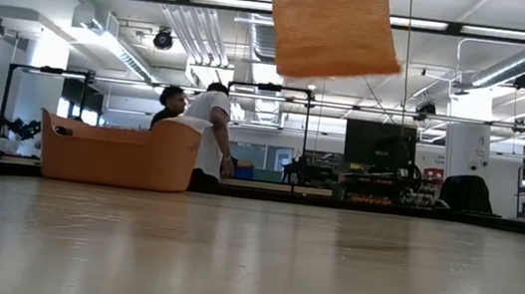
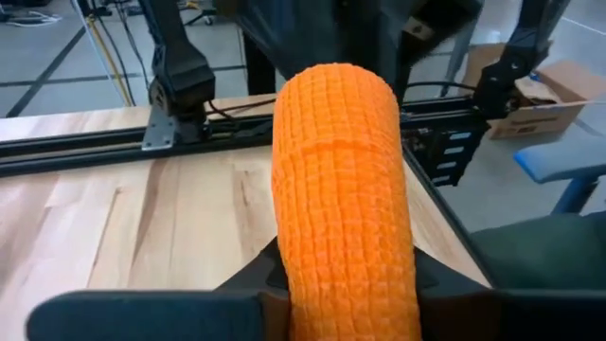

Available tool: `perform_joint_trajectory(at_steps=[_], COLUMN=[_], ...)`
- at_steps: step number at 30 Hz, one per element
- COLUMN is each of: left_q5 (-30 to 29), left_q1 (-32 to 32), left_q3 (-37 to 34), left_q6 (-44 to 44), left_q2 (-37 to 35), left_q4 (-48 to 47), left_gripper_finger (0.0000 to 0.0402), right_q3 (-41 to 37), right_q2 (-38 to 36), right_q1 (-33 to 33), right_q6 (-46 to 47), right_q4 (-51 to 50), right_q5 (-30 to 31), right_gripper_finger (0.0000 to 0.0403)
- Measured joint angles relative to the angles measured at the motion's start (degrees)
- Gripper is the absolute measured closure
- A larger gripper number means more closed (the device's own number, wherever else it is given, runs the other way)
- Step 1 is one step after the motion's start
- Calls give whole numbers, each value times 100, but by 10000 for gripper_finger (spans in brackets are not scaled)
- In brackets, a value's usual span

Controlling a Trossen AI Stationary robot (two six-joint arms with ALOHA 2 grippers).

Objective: Roll bandage
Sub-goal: Roll the orange bandage

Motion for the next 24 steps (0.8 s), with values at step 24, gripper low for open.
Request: perform_joint_trajectory(at_steps=[24], left_q5=[-256], left_q1=[17], left_q3=[-4], left_q6=[-22], left_q2=[-26], left_q4=[305], left_gripper_finger=[337], right_q3=[-9], right_q2=[139], right_q1=[326], right_q6=[-110], right_q4=[550], right_q5=[1328], right_gripper_finger=[230])
